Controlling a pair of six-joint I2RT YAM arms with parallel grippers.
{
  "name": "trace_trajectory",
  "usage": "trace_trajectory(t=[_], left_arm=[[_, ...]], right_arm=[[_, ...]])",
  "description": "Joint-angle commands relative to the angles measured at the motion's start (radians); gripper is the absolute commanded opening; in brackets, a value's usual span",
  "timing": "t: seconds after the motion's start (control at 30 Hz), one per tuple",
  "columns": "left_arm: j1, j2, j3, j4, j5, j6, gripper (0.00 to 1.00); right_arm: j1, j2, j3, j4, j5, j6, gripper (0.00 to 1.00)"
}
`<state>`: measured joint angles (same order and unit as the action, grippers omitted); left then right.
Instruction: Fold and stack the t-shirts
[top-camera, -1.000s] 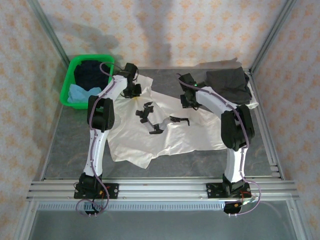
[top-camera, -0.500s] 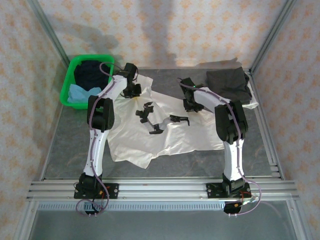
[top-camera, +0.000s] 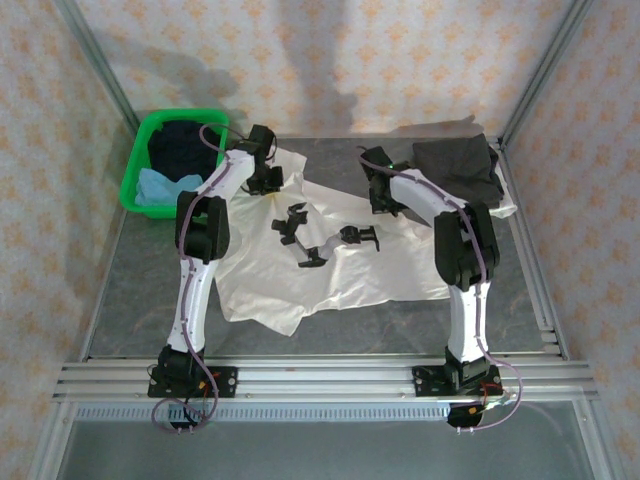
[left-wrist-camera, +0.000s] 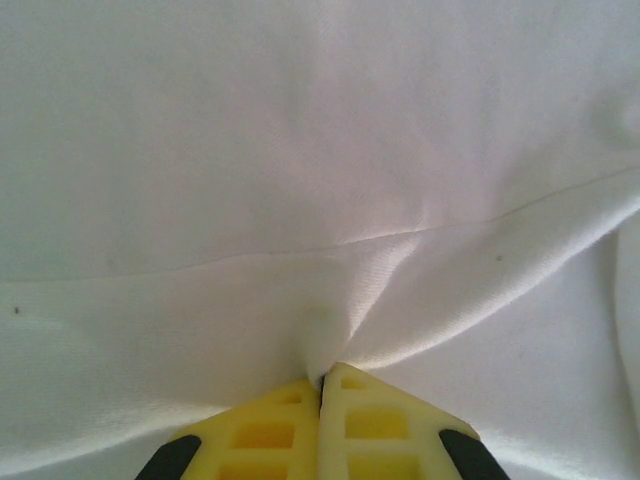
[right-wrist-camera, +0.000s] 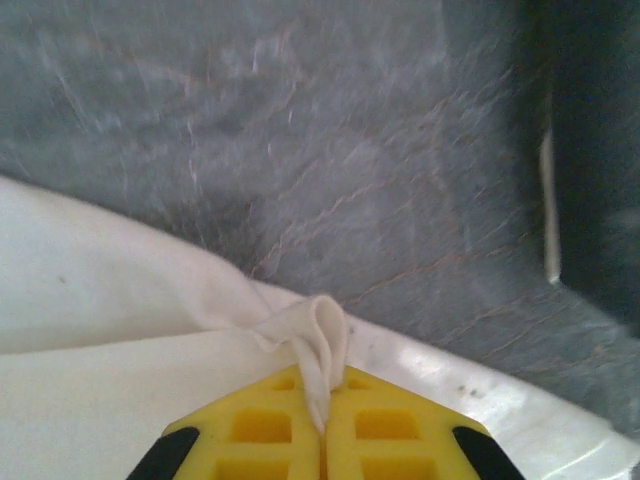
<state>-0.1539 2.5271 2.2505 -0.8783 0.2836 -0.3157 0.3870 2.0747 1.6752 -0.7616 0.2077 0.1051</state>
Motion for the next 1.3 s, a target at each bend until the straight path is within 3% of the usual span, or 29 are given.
trace_trajectory(t=[0.0, 0.2, 0.27, 0.33, 0.4, 0.47, 0.53, 0.6, 0.73, 0.8, 0.93, 1.13, 1.27], left_arm=[[0.016, 0.079, 0.018, -0.05, -0.033, -0.002, 0.02], [0.023, 0.126, 0.098, -0.064, -0.059, 0.015, 0.02], [0.028, 0.151, 0.143, -0.065, -0.061, 0.02, 0.03], [0.033, 0.18, 0.203, -0.089, -0.067, 0.024, 0.04], [0.035, 0.186, 0.259, -0.132, -0.092, 0.025, 0.12], [0.035, 0.142, 0.259, -0.15, -0.099, 0.035, 0.21], [0.031, 0.052, 0.171, -0.122, -0.118, 0.034, 0.33], [0.024, -0.054, 0.052, -0.072, -0.129, 0.032, 0.39], [-0.015, -0.264, -0.237, 0.028, -0.178, 0.012, 0.51], [-0.039, -0.335, -0.386, 0.079, -0.176, -0.005, 0.54], [-0.05, -0.419, -0.656, 0.201, -0.17, -0.07, 0.55], [0.004, -0.379, -0.736, 0.224, -0.207, -0.099, 0.53], [0.028, -0.343, -0.673, 0.179, -0.237, -0.082, 0.53]], right_arm=[[-0.019, -0.031, 0.104, -0.019, 0.091, -0.03, 0.05], [-0.109, 0.198, 0.407, -0.033, 0.189, -0.021, 0.03], [-0.144, 0.329, 0.609, -0.104, 0.134, -0.014, 0.06], [-0.16, 0.468, 0.853, -0.217, 0.087, -0.013, 0.24], [-0.16, 0.581, 1.106, -0.343, 0.082, -0.018, 0.47], [-0.16, 0.571, 1.174, -0.388, 0.096, -0.013, 0.51], [-0.161, 0.48, 1.081, -0.388, 0.088, 0.014, 0.53], [-0.154, 0.343, 0.883, -0.33, 0.035, 0.032, 0.55], [-0.112, 0.028, 0.329, -0.026, -0.131, 0.035, 0.61], [-0.096, -0.064, 0.147, 0.063, -0.203, 0.072, 0.65], [-0.057, -0.148, -0.108, 0.168, -0.206, 0.144, 0.66], [-0.014, -0.169, -0.328, 0.261, -0.214, 0.234, 0.66], [0.051, -0.2, -0.436, 0.278, -0.184, 0.283, 0.67]])
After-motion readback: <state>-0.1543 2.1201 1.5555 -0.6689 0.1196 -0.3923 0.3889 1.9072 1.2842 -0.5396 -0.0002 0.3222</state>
